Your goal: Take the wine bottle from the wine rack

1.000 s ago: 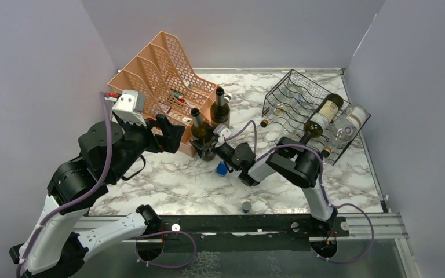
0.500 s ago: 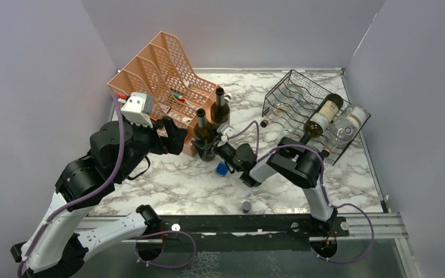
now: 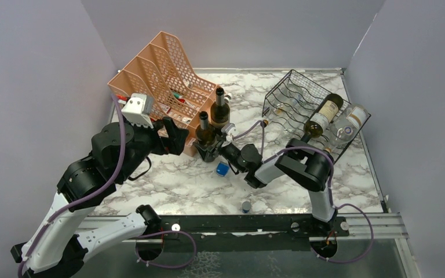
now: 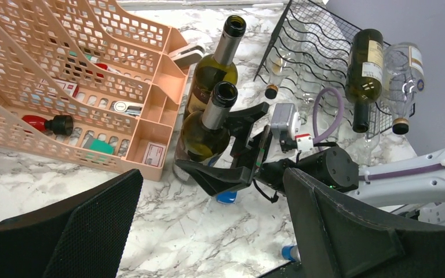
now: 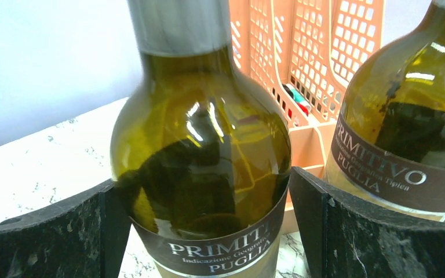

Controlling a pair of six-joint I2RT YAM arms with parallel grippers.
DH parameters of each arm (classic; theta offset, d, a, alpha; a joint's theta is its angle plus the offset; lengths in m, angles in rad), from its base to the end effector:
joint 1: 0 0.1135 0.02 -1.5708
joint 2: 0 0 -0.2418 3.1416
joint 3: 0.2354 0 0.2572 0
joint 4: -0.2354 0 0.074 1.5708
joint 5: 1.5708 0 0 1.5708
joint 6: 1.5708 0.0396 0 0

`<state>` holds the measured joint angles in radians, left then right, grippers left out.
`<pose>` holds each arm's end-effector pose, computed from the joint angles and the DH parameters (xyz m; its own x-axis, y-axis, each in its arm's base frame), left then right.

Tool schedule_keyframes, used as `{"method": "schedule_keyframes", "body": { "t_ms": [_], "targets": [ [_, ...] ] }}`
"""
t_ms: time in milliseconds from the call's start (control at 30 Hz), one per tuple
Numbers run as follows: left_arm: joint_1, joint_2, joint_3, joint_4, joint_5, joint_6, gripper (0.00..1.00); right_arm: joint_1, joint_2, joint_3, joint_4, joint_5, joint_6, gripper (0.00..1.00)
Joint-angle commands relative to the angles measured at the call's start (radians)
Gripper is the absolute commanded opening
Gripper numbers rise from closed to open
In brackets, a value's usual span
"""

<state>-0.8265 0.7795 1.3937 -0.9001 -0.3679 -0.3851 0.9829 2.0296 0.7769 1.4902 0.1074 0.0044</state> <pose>0.0947 -0.0818 0.4453 -0.3471 -0.1405 -0.9272 0.3477 0.8990 -0.2664 0.2101 0.3076 0.1382 0.1271 0.1986 -0.9718 -0.7701 0.6372 0.0295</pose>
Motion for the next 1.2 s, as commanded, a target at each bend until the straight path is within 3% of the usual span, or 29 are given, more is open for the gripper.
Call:
{"method": "schedule_keyframes", "body": {
  "t_ms": [0,167,567,733,933,1167],
  "targets": [
    [0.000,-0.014,-0.008,0.026,0.002,-0.011,0.99,0.008,-0.089,-0.028,-0.063,-0.057,0.036,1.00],
    [0.000,-0.015,-0.009,0.030,-0.005,-0.005,0.99,0.007,-0.197,-0.079,-0.221,-0.124,0.021,1.00],
    [0.000,-0.007,-0.036,0.063,-0.007,0.005,0.99,0.008,-0.577,-0.216,-0.921,-0.116,-0.016,1.00],
    [0.000,0.017,-0.036,0.079,0.010,0.005,0.99,0.007,-0.650,-0.147,-1.214,-0.097,0.051,1.00],
    [0.001,0.022,-0.037,0.117,0.034,-0.007,0.99,0.008,-0.863,-0.076,-1.497,0.055,0.120,1.00],
    [0.001,0.042,-0.036,0.172,0.064,0.021,0.99,-0.004,-1.039,0.076,-1.783,0.353,0.096,1.00]
  ]
}}
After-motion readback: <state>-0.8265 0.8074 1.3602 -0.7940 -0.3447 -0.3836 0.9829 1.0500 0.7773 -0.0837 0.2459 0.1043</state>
